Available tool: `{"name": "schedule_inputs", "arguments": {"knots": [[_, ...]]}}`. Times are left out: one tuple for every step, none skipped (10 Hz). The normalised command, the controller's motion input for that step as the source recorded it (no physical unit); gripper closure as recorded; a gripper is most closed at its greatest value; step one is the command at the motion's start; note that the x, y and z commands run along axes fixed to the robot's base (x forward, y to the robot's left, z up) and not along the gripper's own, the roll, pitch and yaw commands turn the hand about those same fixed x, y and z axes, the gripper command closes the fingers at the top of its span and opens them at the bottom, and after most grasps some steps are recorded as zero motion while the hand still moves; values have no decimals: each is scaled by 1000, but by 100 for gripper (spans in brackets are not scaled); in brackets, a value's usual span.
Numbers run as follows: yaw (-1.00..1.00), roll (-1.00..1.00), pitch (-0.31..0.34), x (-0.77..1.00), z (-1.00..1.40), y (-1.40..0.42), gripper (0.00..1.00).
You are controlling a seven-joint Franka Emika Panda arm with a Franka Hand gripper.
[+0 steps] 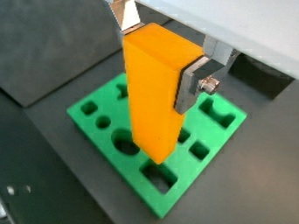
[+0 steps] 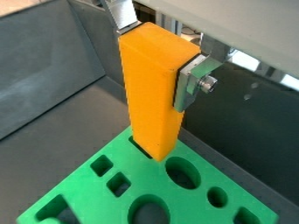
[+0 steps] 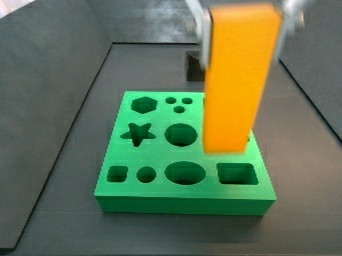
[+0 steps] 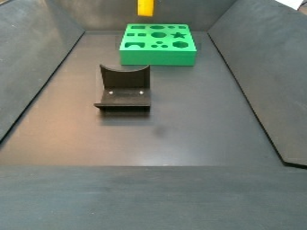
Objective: Insert the rectangle object.
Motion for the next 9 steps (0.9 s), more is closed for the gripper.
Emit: {"name": "schedule_inputs", "arguments": {"knots": [[91,251,51,417,-394,-360,100],[29,247,210,434,-140,-169,100],[49,179,166,414,-154,-74,100],[103,114,111,366,-226,-57,100],[114,100,73,266,-271,-20,100],[49,49,47,117,-246,0,100],[0,10,0,-31,-34,131,100],[0,0,0,-57,-109,51,100],[83,0,0,-86,-160,0,100]]}}
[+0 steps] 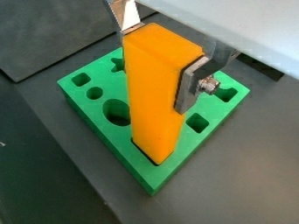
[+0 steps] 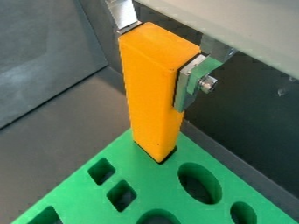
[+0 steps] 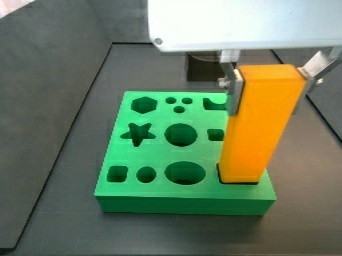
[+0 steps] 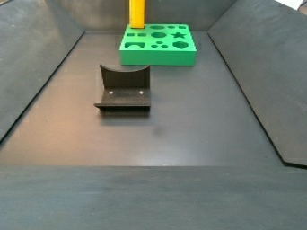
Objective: Insert the rectangle object.
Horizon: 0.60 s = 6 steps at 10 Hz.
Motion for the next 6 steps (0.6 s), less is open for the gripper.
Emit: {"name": "schedule_inputs", "arguments": {"knots": [[74,0,0,-20,-257,0,100],[69,0,0,0,-306,-14,100],[0,0,0,69,-380,-120,100],[-17,0,14,223,-423,-211,100],[-183,20,74,434,-400,-303,100],[-257,74,110,511,-351,-337,100]]}}
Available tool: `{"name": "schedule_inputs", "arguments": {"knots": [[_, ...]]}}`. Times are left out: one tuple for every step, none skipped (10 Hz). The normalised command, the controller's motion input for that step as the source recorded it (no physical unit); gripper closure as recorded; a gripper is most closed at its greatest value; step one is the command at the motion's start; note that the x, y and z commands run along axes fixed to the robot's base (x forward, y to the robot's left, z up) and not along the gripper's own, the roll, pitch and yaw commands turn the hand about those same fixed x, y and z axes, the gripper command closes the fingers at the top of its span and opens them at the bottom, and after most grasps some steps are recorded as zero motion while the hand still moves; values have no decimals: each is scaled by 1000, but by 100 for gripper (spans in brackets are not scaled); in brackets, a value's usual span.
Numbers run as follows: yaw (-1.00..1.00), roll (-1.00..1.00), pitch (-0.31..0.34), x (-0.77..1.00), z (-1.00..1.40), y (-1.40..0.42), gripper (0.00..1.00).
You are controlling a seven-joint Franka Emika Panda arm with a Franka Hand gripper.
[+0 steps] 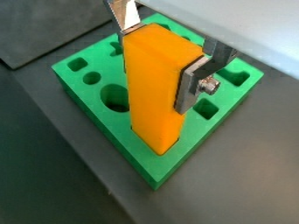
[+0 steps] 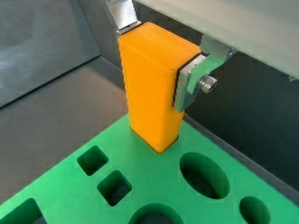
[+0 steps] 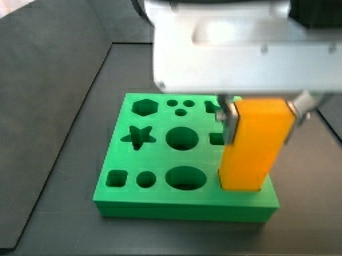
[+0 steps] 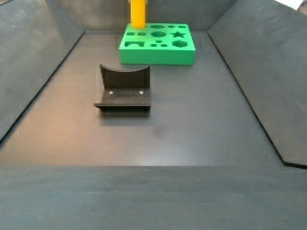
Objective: Insert the rectangle object.
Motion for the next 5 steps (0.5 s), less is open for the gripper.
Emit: {"name": "schedule_inputs", "arguments": {"knots": [[-260,116,119,489,-331,-320,100],[-280,187,134,443,-351,-303,100],[-391,17,51,203,-249,-166,100],[0,0,-57,0,-60,0,100],[0,13,0,0,0,-6,100]]}}
